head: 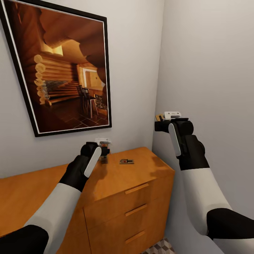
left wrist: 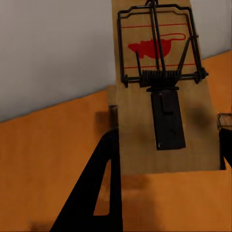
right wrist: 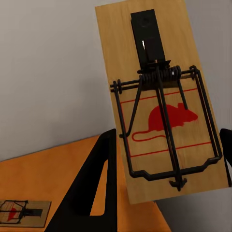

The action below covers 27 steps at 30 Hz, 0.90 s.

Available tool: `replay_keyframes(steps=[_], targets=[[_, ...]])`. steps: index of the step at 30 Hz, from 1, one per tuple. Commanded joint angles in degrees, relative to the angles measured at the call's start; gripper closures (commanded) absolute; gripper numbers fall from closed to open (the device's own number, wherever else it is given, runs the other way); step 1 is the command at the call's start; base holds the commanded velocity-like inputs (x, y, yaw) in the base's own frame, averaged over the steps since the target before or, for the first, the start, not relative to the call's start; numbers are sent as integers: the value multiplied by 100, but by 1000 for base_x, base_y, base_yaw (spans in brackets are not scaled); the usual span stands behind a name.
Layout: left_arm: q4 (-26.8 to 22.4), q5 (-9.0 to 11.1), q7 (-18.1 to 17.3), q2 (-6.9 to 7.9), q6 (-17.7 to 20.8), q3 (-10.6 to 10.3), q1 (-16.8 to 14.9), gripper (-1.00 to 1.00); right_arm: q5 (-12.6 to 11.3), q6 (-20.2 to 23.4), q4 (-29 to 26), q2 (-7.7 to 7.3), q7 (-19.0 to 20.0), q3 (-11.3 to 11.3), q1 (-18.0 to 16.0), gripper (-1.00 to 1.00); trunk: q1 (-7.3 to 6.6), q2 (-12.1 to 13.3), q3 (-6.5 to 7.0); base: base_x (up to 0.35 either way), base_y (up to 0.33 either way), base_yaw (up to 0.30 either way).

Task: Take the four mousetraps from the cabinet in the bathroom and place them on the bathroom floor. Make sure all four end up on the same floor surface, and ensure that at least two of them are either under or directly next to the same bathroom sink.

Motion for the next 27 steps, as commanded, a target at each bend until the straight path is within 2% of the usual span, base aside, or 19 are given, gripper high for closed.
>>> replay_keyframes(steps=[1, 2, 6, 11, 12, 18, 27], targets=[[-202, 74, 54, 102, -51, -9, -2, 100, -26, 23, -1, 1, -34, 6, -4, 100, 0, -4, -7, 0, 0, 0], [-792, 87, -32, 393, -131, -15, 25, 100, -35, 23, 87, 12, -28, 7, 55, 100, 0, -4, -7, 0, 0, 0], [-1259, 84, -131, 557, -162, -17, 153, 100, -39, 23, 267, 27, -27, 7, 103, 100, 0, -4, -7, 0, 0, 0], [-1788, 53, -171, 789, -200, -29, 463, 100, -30, 23, 746, 197, -31, 5, 148, 100, 0, -4, -7, 0, 0, 0], [-1811, 50, -172, 810, -204, -30, 493, 100, -23, 23, 808, 216, -33, 6, 168, 100, 0, -4, -7, 0, 0, 0], [-1877, 46, -178, 925, -226, -35, 746, 100, 18, -824, 1266, 322, -50, 10, 539, 100, 0, -4, -7, -11, 0, 0], [-1885, 77, -185, 946, -194, -35, 858, 100, 30, -1046, 1455, 385, -56, 12, 672, 100, 0, -4, -7, -258, 0, 0]])
